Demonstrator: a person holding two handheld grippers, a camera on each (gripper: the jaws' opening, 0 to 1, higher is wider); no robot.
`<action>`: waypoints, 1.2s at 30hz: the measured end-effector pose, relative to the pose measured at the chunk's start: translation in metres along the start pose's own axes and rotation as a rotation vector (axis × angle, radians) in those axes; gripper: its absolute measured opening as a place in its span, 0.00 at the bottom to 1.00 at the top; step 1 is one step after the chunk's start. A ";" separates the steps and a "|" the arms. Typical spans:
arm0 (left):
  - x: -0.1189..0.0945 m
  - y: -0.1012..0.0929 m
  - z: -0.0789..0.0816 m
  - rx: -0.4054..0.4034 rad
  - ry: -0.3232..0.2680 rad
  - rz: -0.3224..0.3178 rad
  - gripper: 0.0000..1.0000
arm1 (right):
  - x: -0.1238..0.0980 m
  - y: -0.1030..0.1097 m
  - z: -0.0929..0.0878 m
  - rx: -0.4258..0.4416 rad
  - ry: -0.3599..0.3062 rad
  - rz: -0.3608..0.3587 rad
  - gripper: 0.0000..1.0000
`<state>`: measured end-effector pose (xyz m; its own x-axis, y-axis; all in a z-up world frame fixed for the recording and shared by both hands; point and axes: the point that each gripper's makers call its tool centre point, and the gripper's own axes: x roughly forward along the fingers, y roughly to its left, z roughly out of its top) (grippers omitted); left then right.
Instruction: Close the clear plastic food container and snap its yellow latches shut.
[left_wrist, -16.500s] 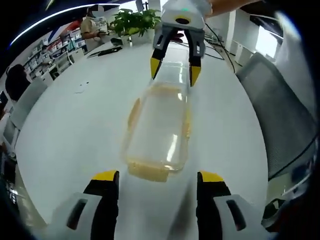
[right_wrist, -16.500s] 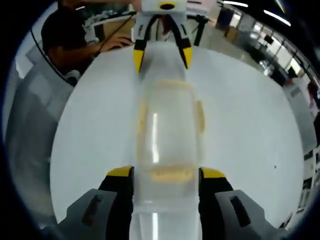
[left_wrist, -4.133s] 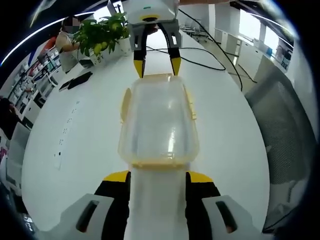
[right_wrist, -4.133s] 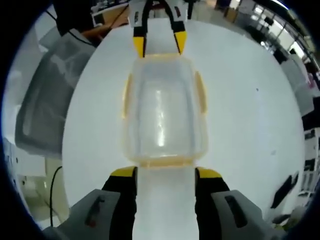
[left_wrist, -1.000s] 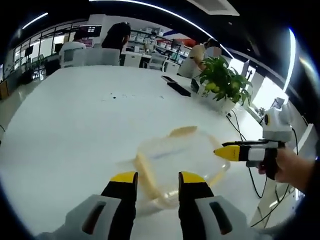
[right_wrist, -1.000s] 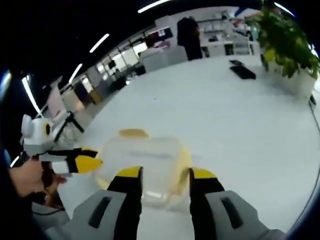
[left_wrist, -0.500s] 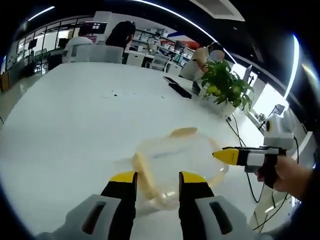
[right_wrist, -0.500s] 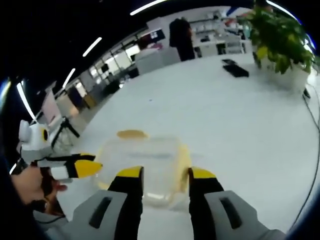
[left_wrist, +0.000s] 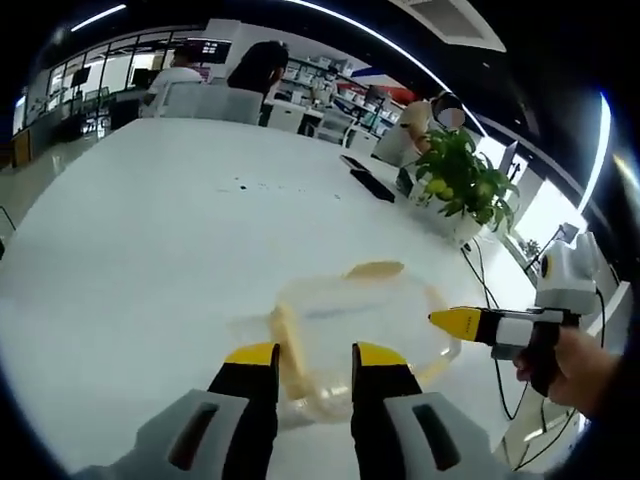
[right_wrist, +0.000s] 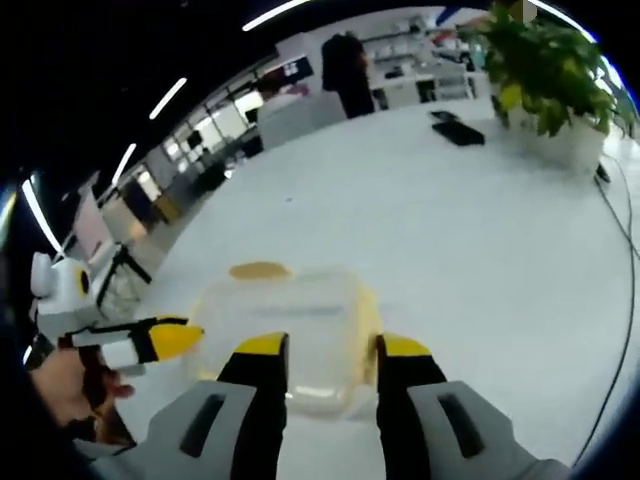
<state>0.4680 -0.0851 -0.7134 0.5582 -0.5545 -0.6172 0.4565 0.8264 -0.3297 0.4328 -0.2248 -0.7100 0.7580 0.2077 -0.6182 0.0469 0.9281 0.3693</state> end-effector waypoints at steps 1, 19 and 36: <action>0.000 0.001 0.000 -0.008 0.002 0.006 0.20 | 0.000 0.000 0.000 0.003 0.000 -0.003 0.31; -0.006 0.001 0.001 -0.031 0.009 0.027 0.13 | 0.006 0.002 -0.007 0.052 -0.005 -0.040 0.25; -0.006 0.012 0.008 -0.064 -0.033 0.064 0.00 | 0.008 0.005 -0.007 0.059 -0.017 -0.047 0.26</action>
<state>0.4753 -0.0728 -0.7081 0.6076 -0.5027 -0.6149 0.3750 0.8640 -0.3359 0.4340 -0.2167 -0.7180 0.7650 0.1584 -0.6243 0.1206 0.9169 0.3804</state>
